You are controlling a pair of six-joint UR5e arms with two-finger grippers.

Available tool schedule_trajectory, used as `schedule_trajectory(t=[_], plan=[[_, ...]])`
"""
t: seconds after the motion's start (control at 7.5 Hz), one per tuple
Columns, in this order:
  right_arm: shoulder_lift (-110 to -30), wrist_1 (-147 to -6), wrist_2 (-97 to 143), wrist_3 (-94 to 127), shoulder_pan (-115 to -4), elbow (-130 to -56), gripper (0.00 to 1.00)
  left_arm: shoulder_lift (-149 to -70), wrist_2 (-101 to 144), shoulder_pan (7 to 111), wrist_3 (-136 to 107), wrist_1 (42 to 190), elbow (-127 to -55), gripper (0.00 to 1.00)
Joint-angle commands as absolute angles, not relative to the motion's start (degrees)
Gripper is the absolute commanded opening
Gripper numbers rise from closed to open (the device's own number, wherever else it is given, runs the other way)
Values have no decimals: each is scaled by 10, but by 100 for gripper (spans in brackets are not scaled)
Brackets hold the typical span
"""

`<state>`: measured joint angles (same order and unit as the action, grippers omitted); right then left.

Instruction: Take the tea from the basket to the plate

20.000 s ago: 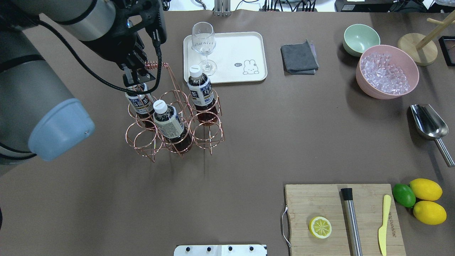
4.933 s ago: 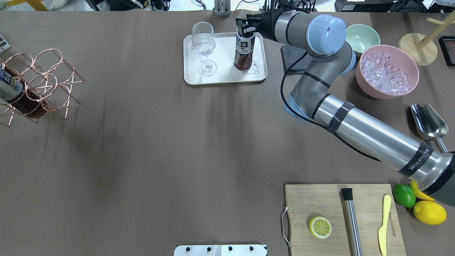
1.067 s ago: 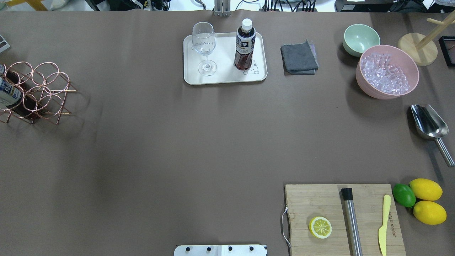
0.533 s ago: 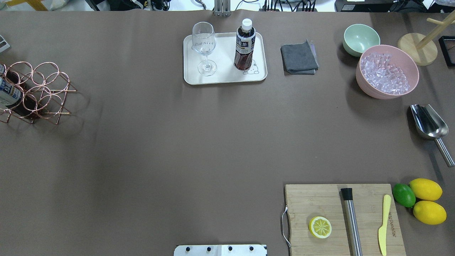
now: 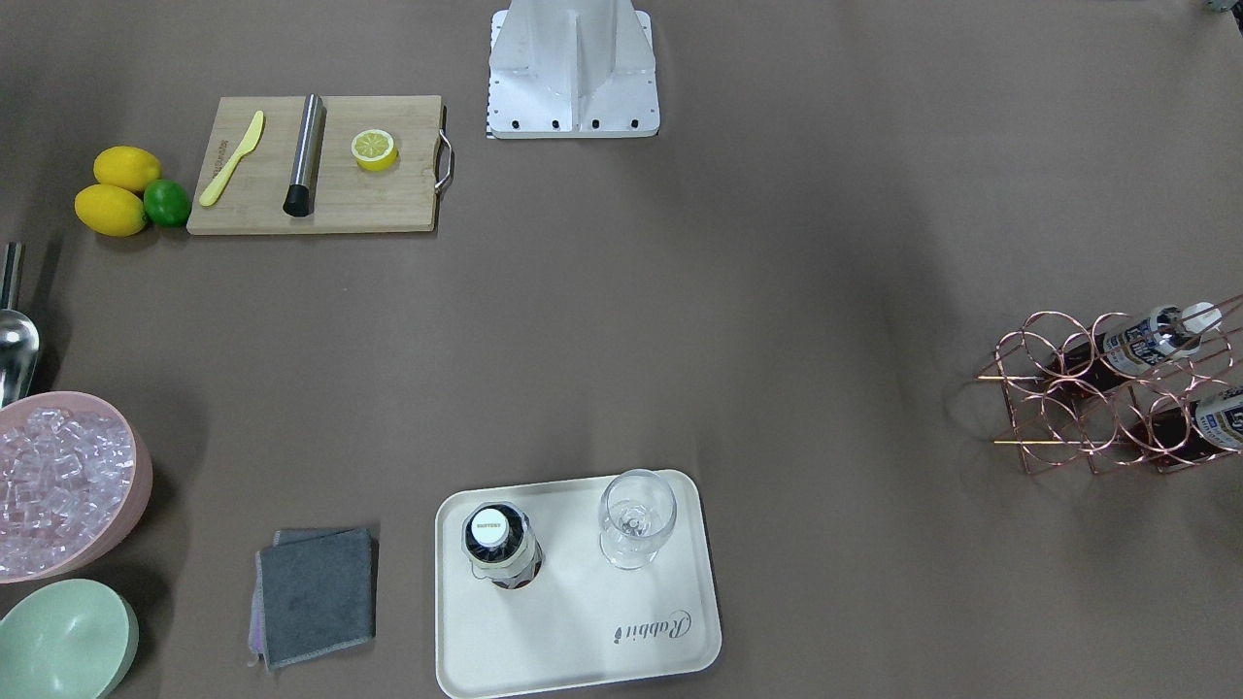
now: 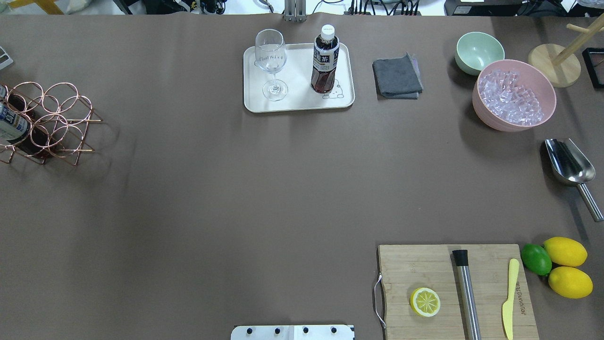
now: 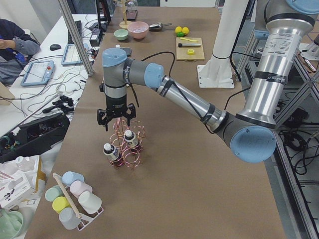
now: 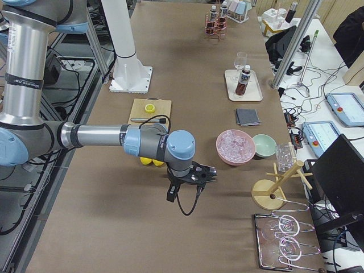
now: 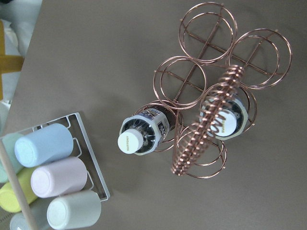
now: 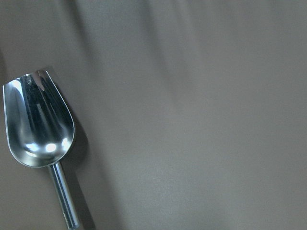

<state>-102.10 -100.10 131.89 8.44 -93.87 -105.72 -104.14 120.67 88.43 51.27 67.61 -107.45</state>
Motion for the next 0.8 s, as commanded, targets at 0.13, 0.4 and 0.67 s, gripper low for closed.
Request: schedule_trajectory(t=[0.13, 0.4, 0.67], plan=[[-1024, -1005, 1316, 84, -939, -1063, 100, -1040, 1251, 897, 247, 651, -1072, 98], [-1024, -1005, 1316, 84, -940, -1063, 100, -1037, 1264, 906, 39, 638, -1071, 98], [-1024, -1005, 1316, 84, -940, -1063, 100, -1033, 1265, 913, -42, 631, -1069, 98]])
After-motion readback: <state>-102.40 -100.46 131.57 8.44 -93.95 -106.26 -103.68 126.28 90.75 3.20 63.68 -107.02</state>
